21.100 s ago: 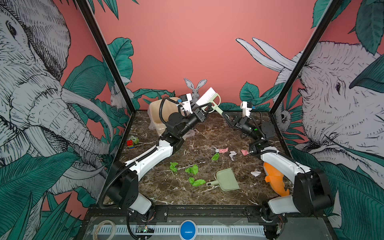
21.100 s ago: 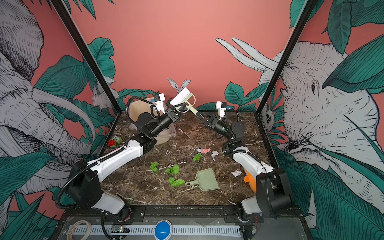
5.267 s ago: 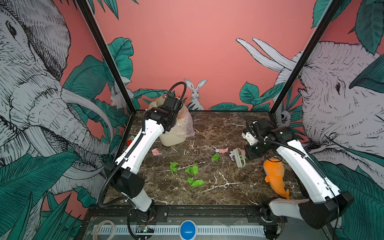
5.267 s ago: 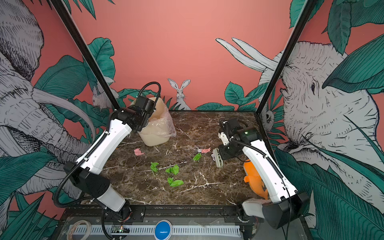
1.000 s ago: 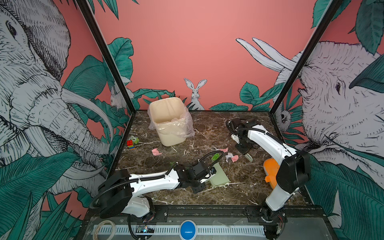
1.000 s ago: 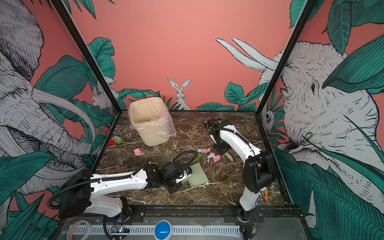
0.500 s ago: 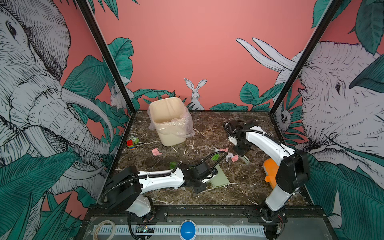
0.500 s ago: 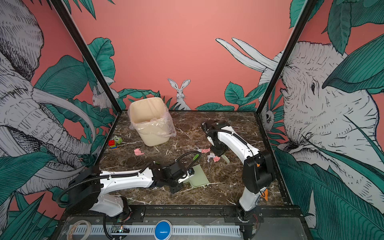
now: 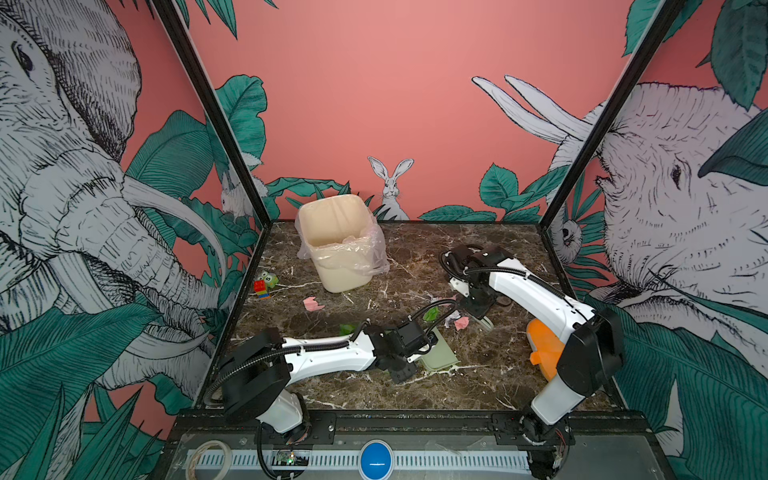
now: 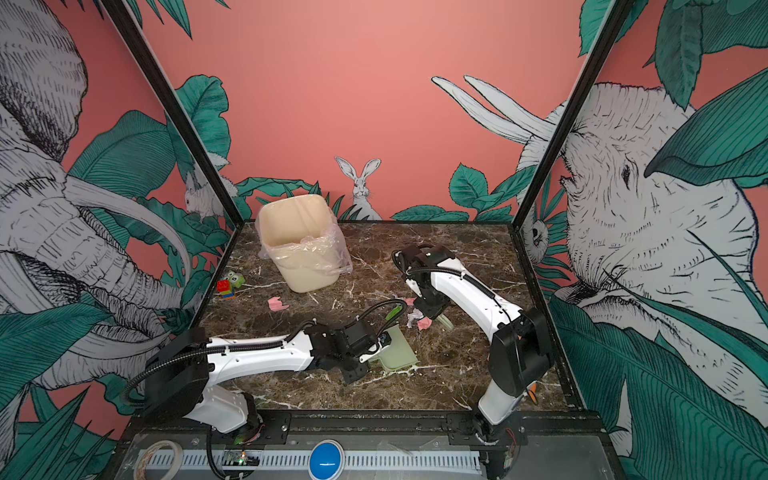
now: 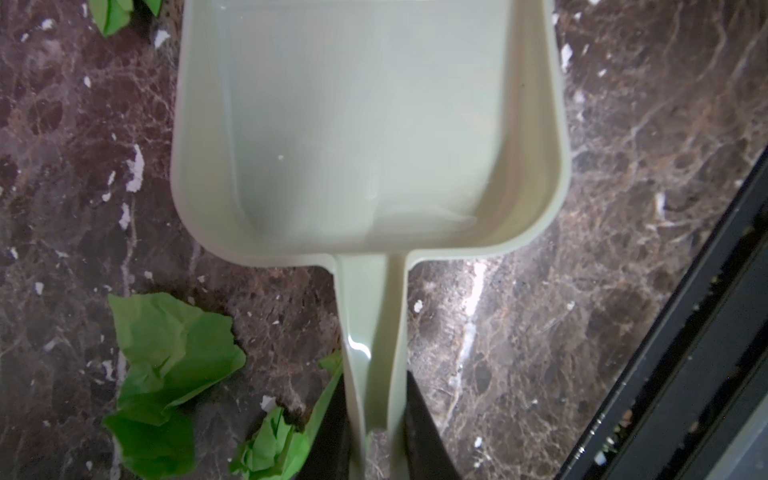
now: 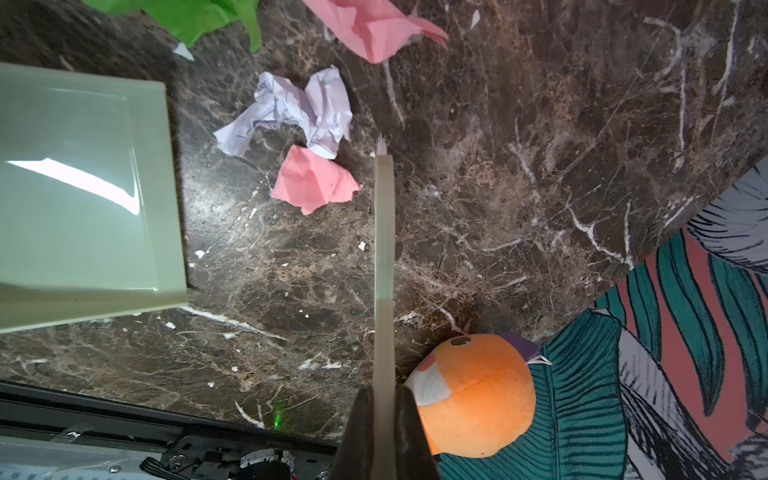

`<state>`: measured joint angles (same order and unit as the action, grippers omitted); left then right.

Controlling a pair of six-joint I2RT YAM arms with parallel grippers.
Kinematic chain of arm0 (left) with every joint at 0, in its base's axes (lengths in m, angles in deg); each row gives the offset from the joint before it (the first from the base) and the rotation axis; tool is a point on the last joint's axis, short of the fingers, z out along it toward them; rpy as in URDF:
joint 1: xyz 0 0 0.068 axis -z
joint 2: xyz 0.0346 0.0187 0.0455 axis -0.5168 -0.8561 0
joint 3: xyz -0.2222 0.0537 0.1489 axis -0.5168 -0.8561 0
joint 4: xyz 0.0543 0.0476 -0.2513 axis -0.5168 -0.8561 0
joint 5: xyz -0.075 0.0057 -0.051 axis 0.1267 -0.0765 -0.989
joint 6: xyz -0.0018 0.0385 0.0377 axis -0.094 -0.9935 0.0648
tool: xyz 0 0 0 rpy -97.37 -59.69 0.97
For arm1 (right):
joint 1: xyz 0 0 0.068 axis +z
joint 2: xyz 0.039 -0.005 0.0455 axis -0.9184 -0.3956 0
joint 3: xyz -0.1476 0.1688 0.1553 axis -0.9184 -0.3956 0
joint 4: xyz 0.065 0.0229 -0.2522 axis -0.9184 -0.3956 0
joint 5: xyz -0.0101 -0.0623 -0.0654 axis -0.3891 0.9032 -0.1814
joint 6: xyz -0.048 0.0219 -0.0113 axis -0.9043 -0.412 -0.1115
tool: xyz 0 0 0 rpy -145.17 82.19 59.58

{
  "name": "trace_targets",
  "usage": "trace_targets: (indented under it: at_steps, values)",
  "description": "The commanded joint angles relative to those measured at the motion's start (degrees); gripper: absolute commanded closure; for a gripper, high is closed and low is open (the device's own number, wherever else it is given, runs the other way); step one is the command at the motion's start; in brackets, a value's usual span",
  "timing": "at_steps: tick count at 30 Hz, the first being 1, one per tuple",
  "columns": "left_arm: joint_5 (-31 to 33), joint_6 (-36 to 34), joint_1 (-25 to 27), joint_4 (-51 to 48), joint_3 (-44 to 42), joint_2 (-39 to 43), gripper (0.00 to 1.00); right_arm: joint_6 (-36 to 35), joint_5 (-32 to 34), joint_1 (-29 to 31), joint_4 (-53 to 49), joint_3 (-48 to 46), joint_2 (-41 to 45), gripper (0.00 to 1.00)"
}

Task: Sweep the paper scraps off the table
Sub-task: 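Move the brush with the right gripper toward the pink and white scraps, then sweep the white and pink scraps with the right gripper's brush into the dustpan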

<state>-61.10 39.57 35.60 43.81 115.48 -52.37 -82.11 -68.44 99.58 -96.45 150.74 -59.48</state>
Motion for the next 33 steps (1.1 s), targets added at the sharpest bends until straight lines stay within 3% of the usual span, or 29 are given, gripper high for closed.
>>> trace_targets:
  at_steps: [1,13,33]
  values:
    - [1.3,1.7,0.2,-2.1,1.9,-0.3,1.00,-1.2,1.3,-0.2,-0.2,2.3,-1.6,1.00]
    - [0.8,3.0,0.2,-3.5,3.3,-1.2,1.00,-2.8,-0.6,0.8,1.4,4.0,-5.0,1.00]
    - [-0.8,4.0,0.2,-5.0,4.5,-3.5,1.00,-0.5,-5.7,7.3,-2.8,2.3,0.5,1.00]
